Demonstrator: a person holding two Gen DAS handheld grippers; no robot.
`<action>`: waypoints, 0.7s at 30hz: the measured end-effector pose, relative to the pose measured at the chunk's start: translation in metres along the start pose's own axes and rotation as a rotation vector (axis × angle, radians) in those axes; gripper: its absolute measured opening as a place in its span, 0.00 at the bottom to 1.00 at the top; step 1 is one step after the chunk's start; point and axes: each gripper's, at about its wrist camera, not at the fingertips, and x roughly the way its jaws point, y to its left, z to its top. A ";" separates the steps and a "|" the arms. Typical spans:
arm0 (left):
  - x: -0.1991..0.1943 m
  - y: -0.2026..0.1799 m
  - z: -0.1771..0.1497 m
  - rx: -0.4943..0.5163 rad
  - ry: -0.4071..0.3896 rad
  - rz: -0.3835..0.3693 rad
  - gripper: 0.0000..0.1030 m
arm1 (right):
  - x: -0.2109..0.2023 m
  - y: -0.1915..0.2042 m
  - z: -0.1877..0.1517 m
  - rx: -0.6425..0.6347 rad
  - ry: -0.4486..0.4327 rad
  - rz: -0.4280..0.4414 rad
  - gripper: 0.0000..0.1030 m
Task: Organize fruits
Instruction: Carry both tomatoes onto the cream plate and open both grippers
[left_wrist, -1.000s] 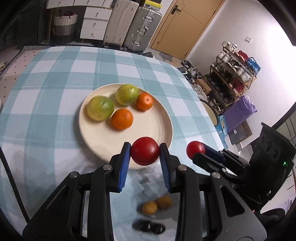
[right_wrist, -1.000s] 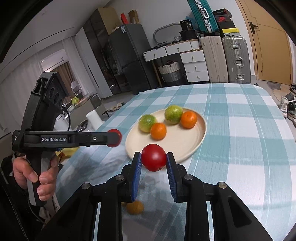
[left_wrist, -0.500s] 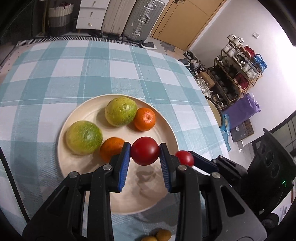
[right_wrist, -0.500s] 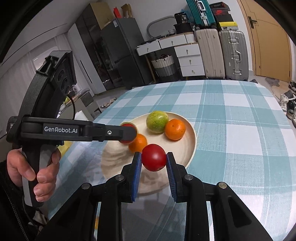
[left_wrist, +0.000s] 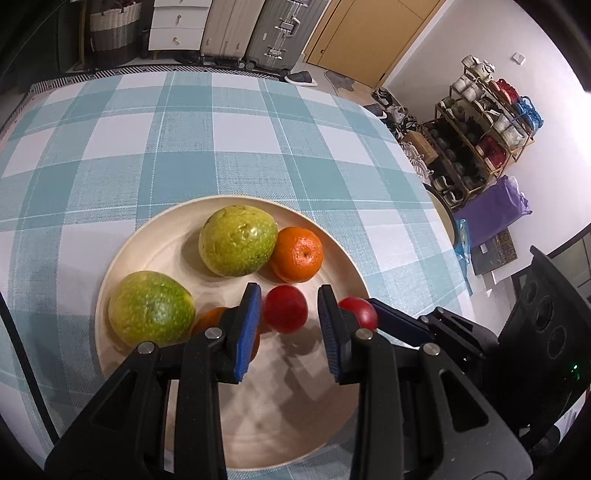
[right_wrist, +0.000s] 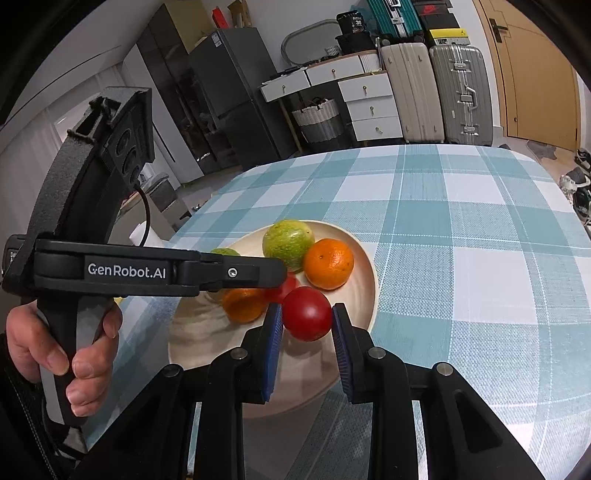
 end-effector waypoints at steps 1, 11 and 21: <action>0.002 0.001 0.001 -0.002 0.003 -0.002 0.28 | 0.002 -0.001 0.001 0.001 0.003 0.002 0.27; -0.018 0.002 0.000 -0.016 -0.046 0.006 0.28 | 0.005 0.002 0.005 -0.001 -0.001 -0.018 0.42; -0.061 -0.004 -0.035 0.005 -0.102 0.058 0.28 | -0.037 0.006 -0.002 0.025 -0.073 -0.045 0.52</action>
